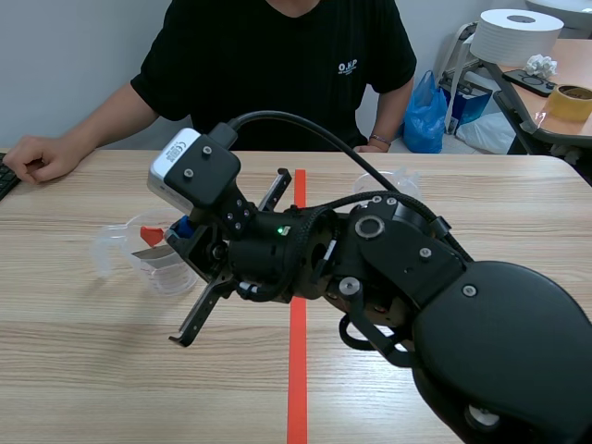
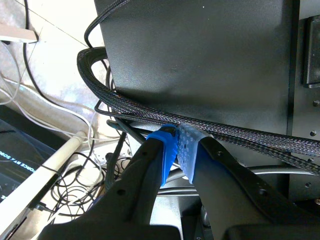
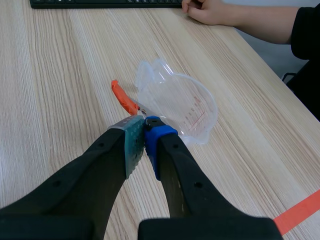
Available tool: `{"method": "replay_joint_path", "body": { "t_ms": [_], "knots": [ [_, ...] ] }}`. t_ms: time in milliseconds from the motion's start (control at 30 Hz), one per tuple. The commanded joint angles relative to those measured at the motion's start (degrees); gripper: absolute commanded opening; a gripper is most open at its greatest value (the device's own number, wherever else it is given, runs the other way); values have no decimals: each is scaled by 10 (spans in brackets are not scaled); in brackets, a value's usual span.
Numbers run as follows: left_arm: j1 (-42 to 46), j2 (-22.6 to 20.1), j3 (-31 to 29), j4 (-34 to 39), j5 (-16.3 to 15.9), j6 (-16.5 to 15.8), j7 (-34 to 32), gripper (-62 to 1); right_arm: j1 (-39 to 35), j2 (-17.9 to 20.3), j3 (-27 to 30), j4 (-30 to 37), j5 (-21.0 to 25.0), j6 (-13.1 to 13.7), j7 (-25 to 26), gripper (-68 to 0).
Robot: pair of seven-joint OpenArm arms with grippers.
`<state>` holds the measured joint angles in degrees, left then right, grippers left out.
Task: Do the redox reaction experiment.
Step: 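Lift the metal plate out of the left beaker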
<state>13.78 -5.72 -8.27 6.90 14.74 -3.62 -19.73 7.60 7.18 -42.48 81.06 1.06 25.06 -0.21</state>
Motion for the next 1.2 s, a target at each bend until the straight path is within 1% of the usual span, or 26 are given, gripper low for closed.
{"method": "replay_joint_path", "body": {
  "t_ms": [0, 300, 633, 800, 1067, 1167],
  "knots": [
    [3, 0, -1, 7, -1, -1, -3, -567, 11, -1, 0, 19, 7, -2, 8, -669],
    [3, 0, -1, 7, -1, -1, -3, -567, 11, -1, 1, 39, 7, -2, 5, -669],
    [3, 0, -1, 7, -1, -1, -3, -567, 11, -1, 1, 93, 12, -2, -8, -669],
    [3, 0, -1, 7, -1, -1, -3, -567, 12, -1, 1, 138, 48, -2, -37, -669],
    [3, 0, -1, 7, -1, -1, -3, -567, 11, 0, 2, 237, 96, -2, -90, -669],
    [3, 0, -1, 7, -1, -1, -3, -567, 11, -1, 11, 272, 116, -4, -109, -669]
  ]
}}
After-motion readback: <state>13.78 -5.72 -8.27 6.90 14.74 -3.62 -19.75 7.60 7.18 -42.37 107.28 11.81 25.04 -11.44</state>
